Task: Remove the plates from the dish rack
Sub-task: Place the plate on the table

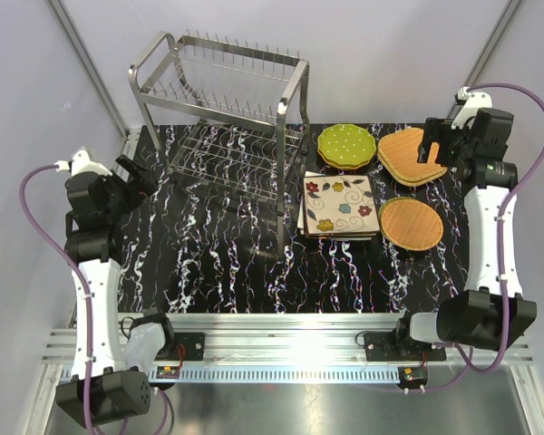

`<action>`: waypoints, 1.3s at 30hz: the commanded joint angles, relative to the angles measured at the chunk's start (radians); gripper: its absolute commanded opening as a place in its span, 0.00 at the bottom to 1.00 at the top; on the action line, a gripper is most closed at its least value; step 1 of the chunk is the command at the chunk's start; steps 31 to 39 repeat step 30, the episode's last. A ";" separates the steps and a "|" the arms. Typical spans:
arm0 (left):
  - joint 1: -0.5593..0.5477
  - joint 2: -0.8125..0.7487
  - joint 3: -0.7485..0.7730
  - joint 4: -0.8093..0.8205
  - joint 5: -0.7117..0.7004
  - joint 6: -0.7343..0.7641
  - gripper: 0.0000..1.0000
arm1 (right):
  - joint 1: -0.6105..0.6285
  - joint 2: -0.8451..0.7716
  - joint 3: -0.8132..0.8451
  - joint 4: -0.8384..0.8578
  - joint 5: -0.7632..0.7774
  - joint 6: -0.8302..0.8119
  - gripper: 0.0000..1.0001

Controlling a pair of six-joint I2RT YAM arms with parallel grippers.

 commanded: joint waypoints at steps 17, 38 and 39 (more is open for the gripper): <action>0.005 -0.035 -0.003 0.011 -0.004 0.048 0.99 | 0.003 -0.008 -0.125 0.094 0.135 0.084 1.00; 0.006 -0.025 0.004 0.009 -0.007 0.051 0.99 | 0.001 -0.001 -0.229 0.151 0.115 0.034 1.00; 0.006 -0.025 0.004 0.009 -0.007 0.051 0.99 | 0.001 -0.001 -0.229 0.151 0.115 0.034 1.00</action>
